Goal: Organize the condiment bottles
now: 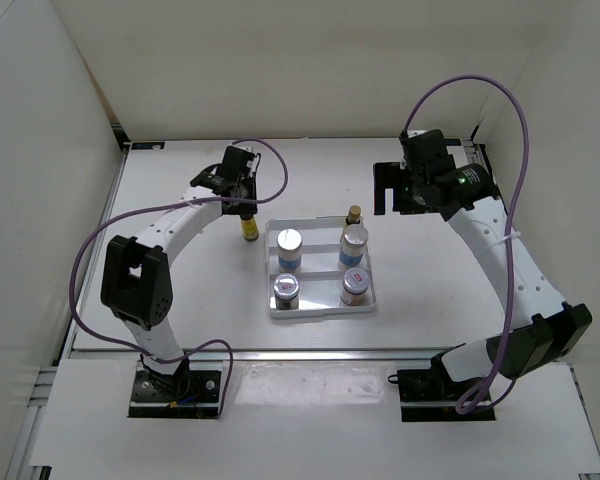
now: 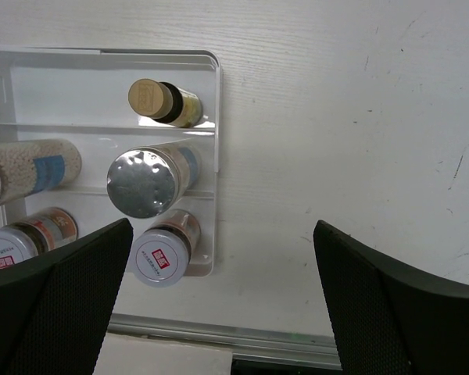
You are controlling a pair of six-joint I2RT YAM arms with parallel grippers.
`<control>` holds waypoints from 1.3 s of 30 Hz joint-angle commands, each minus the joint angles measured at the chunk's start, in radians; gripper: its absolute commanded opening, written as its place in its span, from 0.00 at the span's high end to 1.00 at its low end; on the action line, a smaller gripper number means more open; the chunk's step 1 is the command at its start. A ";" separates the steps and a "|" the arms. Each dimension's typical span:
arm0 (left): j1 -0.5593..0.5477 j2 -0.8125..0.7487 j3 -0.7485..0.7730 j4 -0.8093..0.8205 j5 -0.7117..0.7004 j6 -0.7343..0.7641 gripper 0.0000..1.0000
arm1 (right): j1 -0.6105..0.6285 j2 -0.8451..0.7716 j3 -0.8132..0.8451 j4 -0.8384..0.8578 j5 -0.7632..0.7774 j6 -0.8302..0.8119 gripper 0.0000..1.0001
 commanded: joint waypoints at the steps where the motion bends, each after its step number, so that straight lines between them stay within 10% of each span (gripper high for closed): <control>1: 0.005 -0.035 0.059 0.009 -0.008 0.015 0.69 | -0.004 -0.019 -0.005 -0.004 -0.019 -0.009 0.00; 6: -0.004 -0.121 0.059 0.009 -0.028 0.024 0.89 | -0.004 -0.019 -0.005 -0.004 -0.019 -0.009 0.00; 39: -0.181 -0.083 -0.059 0.190 0.049 -0.021 0.89 | -0.013 -0.062 -0.079 -0.013 -0.048 0.013 0.00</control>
